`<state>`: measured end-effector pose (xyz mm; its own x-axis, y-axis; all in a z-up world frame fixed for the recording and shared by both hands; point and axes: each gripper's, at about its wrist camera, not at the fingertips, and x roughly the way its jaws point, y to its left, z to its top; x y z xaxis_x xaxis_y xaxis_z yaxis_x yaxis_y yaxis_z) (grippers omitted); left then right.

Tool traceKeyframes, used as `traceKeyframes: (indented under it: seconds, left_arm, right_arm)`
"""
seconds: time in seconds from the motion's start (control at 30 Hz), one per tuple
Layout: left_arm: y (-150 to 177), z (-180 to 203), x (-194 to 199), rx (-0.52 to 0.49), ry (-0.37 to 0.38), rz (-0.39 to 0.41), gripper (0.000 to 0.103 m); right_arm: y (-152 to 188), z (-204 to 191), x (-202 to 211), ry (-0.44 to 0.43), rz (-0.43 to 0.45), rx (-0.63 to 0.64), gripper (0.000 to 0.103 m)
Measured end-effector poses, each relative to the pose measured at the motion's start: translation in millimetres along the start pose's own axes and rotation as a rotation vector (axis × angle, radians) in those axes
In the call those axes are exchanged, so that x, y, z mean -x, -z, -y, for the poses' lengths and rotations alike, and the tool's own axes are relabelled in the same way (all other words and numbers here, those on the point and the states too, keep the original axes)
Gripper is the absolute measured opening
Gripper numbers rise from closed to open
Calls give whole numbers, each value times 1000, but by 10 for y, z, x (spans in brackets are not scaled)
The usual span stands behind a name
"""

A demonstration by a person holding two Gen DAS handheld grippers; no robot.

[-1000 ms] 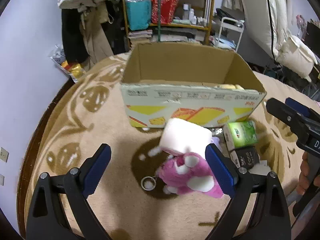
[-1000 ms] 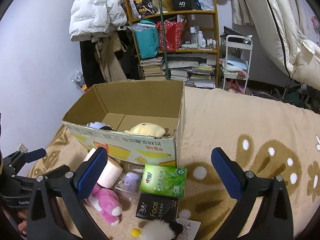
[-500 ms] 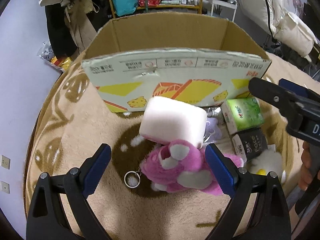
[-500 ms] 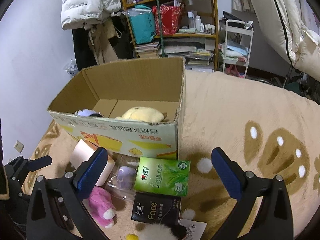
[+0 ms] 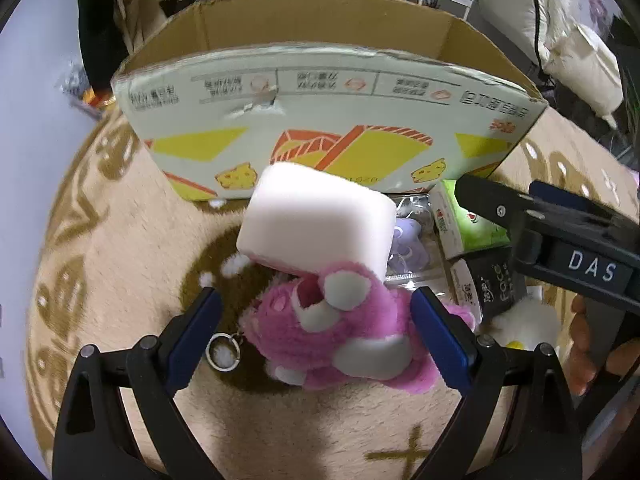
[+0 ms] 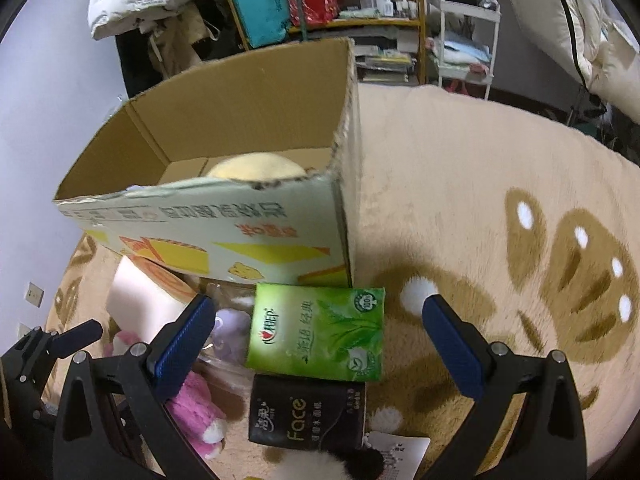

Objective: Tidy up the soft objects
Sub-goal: 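Lower the left tool onto the pink bear and the right tool onto the green tissue pack, then grasp and lift the pink bear with the left tool while the right tool lifts the green tissue pack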

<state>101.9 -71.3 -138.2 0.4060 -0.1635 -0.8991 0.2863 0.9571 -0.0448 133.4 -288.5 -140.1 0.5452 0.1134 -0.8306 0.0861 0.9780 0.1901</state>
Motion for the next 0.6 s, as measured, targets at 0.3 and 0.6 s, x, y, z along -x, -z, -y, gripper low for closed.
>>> traceKeyframes:
  seconds: [0.3, 0.6]
  left_arm:
    - [27, -109, -98, 49, 39, -25, 95]
    - [45, -236, -171, 129, 126, -82, 94]
  right_arm:
    - [16, -36, -150, 6, -43, 16, 103]
    - [34, -35, -254, 20, -91, 32, 103]
